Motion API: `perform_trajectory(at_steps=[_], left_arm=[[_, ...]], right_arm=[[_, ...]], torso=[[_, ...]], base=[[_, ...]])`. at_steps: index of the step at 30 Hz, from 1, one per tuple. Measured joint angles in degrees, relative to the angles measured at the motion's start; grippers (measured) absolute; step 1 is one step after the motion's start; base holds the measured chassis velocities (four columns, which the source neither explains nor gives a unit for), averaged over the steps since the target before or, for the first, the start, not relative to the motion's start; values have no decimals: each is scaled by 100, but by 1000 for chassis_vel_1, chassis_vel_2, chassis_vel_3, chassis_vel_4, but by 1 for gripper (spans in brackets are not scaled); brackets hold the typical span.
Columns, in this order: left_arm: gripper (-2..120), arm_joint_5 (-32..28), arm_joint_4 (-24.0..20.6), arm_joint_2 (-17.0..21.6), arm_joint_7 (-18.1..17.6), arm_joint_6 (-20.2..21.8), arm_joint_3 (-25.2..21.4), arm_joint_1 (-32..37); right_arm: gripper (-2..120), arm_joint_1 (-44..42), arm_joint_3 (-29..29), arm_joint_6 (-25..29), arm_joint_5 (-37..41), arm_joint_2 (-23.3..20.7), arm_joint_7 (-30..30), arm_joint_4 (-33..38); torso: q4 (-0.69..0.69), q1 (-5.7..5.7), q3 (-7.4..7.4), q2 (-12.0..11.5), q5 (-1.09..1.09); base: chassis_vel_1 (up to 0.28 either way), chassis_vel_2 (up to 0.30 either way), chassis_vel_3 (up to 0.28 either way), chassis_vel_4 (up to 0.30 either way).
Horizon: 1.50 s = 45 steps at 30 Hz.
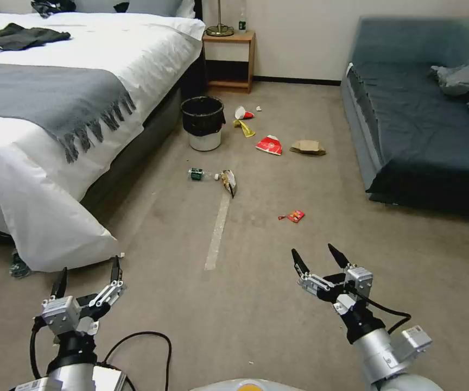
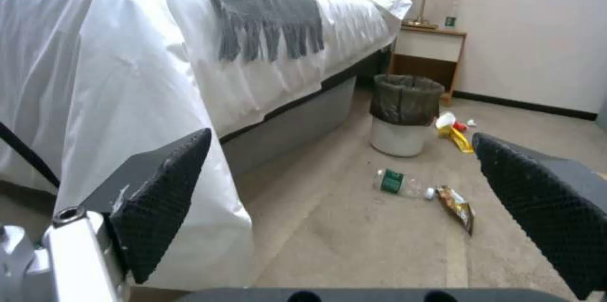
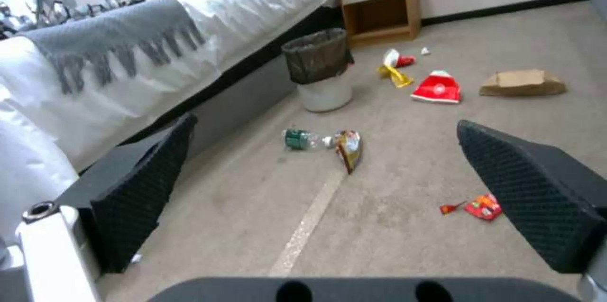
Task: Pick up the trash can from the floor.
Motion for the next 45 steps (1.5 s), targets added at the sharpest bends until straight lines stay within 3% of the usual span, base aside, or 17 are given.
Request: perform_trajectory(at_steps=[12, 45], left_arm=[[100, 17, -37, 0, 21, -29, 19, 72], [100, 6, 64, 0, 41, -37, 25, -39]], right_arm=[[100, -36, 10, 137, 14, -63, -61, -14], [100, 3, 13, 197, 45, -35, -99, -84]], torso=[[1, 0, 0, 0, 0], [0, 0, 0, 0, 1]], base=[[-55, 67, 52, -53], [-164, 160, 161, -166]])
